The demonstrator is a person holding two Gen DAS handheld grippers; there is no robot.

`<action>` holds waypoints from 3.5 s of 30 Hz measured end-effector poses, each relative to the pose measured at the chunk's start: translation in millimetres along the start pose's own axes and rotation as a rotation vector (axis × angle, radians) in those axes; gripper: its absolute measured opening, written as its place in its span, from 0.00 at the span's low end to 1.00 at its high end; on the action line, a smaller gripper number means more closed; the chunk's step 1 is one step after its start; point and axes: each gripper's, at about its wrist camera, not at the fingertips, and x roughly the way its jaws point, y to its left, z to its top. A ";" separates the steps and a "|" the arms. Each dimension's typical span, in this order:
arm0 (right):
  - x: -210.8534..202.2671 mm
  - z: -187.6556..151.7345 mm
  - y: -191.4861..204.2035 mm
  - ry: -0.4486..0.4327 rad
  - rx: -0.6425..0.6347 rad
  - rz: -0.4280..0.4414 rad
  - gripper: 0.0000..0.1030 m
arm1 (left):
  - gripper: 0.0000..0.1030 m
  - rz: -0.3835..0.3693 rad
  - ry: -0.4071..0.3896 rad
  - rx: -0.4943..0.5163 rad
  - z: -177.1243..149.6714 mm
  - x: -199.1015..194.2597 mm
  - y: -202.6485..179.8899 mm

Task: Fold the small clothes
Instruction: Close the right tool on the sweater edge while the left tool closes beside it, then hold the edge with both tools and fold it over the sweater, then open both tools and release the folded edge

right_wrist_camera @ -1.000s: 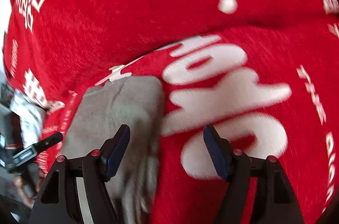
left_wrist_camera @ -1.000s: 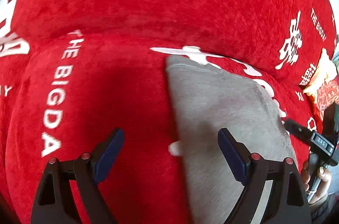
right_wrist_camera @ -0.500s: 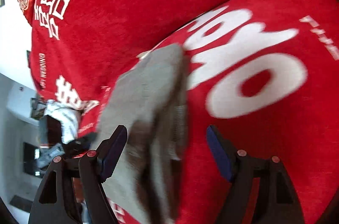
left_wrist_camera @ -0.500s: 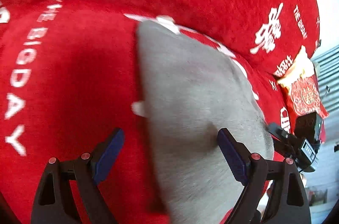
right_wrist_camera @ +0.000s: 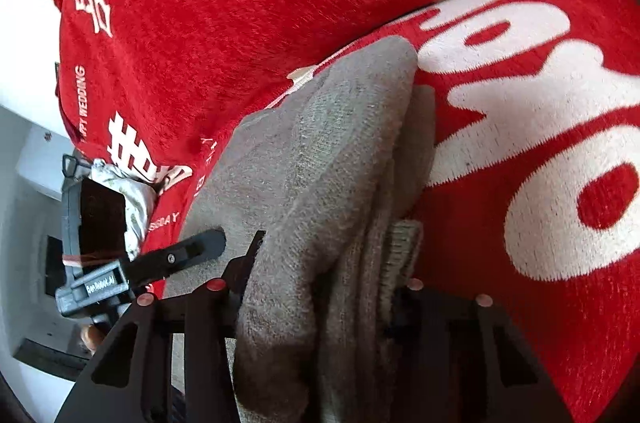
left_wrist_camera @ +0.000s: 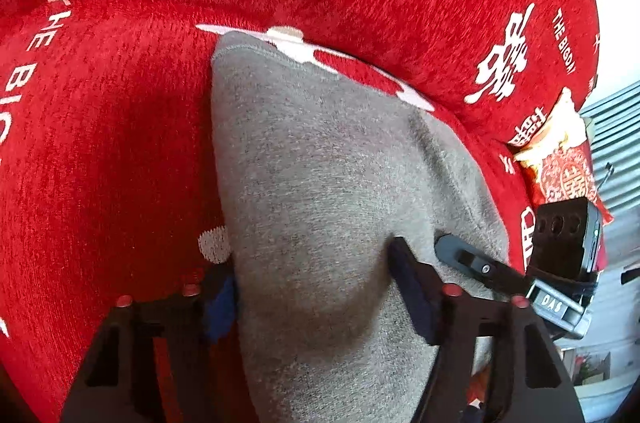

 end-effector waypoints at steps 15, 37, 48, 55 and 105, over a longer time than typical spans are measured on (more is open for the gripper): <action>-16.3 -15.6 52.9 -0.036 -0.129 -0.157 0.42 | 0.46 0.067 -0.057 0.069 -22.3 -36.3 -12.3; -12.5 -69.7 104.3 -0.020 -0.166 -0.183 0.42 | 0.46 0.111 -0.092 0.056 -84.4 -91.3 17.9; -5.6 -91.3 130.1 -0.018 -0.210 -0.203 0.42 | 0.46 0.119 -0.109 0.057 -107.8 -107.3 34.9; -6.6 -101.6 139.7 -0.023 -0.215 -0.199 0.42 | 0.46 0.127 -0.119 0.073 -117.6 -117.0 37.4; -17.0 -185.1 142.1 -0.050 -0.263 -0.181 0.49 | 0.53 0.175 -0.237 0.112 -217.6 -160.8 56.8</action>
